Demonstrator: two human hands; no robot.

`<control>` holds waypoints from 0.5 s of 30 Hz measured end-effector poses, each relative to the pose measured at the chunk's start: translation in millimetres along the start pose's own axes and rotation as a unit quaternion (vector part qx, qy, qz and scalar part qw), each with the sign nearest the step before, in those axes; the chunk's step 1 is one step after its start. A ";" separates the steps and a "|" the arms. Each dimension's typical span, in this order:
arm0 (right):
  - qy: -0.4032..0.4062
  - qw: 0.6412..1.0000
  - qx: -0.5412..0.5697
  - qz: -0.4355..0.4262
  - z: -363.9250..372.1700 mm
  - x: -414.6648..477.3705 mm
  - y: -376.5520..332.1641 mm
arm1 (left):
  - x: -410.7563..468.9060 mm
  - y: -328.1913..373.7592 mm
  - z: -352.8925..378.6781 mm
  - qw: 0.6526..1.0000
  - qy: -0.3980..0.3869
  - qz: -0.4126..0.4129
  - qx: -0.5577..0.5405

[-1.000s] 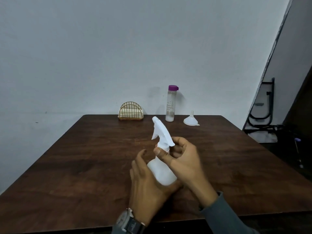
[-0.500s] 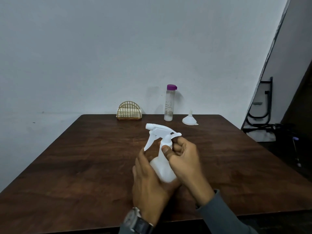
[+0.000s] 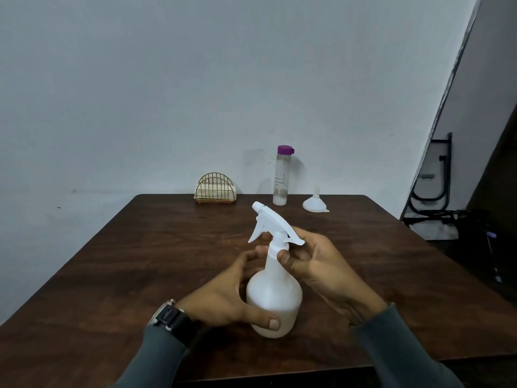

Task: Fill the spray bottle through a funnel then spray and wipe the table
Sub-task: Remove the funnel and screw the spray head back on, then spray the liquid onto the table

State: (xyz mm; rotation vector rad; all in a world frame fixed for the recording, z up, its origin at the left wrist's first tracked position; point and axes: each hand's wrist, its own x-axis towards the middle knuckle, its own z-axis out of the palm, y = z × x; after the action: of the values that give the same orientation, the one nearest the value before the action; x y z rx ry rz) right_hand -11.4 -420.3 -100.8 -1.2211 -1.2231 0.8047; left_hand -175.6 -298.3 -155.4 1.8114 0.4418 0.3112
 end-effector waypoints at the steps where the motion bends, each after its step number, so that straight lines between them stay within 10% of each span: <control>1: 0.021 0.999 -0.034 -0.005 1.0 0.3 -2.8 | 1.0 0.3 0.7 1.000 0.003 -0.003 0.007; 10: 0.213 0.975 -0.049 -0.040 24.6 1.3 13.8 | -20.5 18.5 68.3 0.953 0.276 -0.015 0.123; 15: 0.129 0.987 -0.011 -0.093 10.4 -8.2 15.7 | -18.0 7.4 51.8 0.981 0.175 -0.007 0.080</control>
State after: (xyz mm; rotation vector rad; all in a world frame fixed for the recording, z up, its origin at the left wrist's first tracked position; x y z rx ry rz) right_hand -20.9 -422.1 -118.9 -1.1698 -1.1147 0.4805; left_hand -168.4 -352.7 -162.5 1.9140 0.7433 0.6025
